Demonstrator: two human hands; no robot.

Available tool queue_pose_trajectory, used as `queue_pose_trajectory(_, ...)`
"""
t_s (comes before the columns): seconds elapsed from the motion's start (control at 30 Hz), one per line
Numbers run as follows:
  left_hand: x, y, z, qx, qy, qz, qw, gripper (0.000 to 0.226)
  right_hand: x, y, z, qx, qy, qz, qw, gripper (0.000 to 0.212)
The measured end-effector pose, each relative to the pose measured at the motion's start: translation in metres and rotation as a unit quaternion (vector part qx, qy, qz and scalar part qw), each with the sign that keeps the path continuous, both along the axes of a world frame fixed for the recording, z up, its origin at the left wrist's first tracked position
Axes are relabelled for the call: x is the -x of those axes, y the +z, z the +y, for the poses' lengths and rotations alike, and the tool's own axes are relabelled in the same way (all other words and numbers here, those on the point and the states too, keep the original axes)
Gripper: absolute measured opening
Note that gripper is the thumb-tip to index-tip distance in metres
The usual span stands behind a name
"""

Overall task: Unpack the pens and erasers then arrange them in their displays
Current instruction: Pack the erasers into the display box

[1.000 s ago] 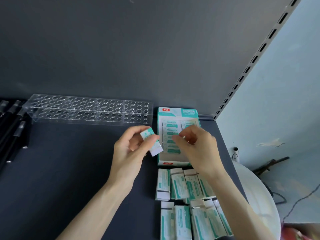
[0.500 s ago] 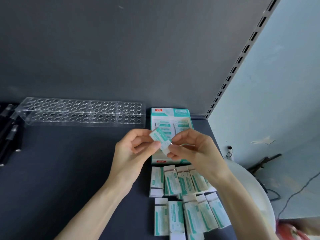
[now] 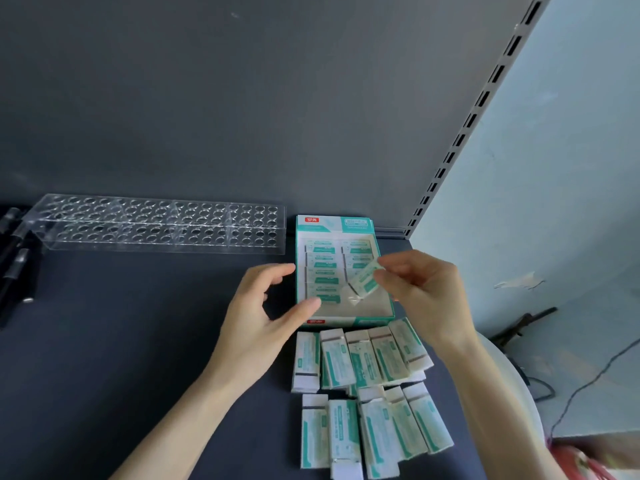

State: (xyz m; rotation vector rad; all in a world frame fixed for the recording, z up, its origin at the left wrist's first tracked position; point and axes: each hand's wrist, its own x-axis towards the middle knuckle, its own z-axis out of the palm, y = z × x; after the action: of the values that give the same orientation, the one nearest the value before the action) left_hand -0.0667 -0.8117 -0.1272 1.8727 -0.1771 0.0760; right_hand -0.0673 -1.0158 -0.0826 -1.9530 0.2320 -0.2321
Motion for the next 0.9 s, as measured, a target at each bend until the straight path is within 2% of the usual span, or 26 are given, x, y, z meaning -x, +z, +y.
queue_pose_trajectory(0.1, 0.001, -0.004, -0.001, -0.029, -0.033, 0.014, 0.999, 0.053, 0.001, -0.007, -0.003, 0.072, -0.044, -0.003, 0.996, 0.02)
queue_pose_trajectory(0.2, 0.001, -0.006, -0.002, -0.036, -0.025, 0.0, 0.999, 0.055, 0.003, -0.013, 0.002, 0.121, -0.065, -0.011, 0.99, 0.024)
queue_pose_trajectory(0.37, 0.001, -0.007, -0.003, -0.043, -0.015, -0.016, 0.999, 0.06, 0.002, -0.015, 0.001, 0.193, -0.067, 0.021, 0.979, 0.009)
queue_pose_trajectory(0.53, 0.0, -0.006, -0.004, -0.04, -0.016, -0.022, 0.999, 0.062, -0.002, -0.014, 0.0, 0.216, -0.054, 0.062, 0.973, 0.007)
queue_pose_trajectory(0.63, 0.0, -0.007, -0.003, -0.042, -0.014, -0.023, 0.999, 0.06, -0.005, -0.018, 0.005, 0.259, -0.037, 0.08, 0.962, 0.016)
queue_pose_trajectory(0.73, 0.0, -0.008, -0.003, -0.043, -0.01, -0.023, 0.999, 0.057, -0.009, -0.022, 0.006, 0.25, -0.038, 0.107, 0.962, 0.025)
queue_pose_trajectory(0.9, -0.001, -0.009, -0.003, -0.039, -0.006, -0.018, 0.999, 0.056, -0.015, -0.024, 0.007, 0.27, -0.039, 0.108, 0.956, 0.026)
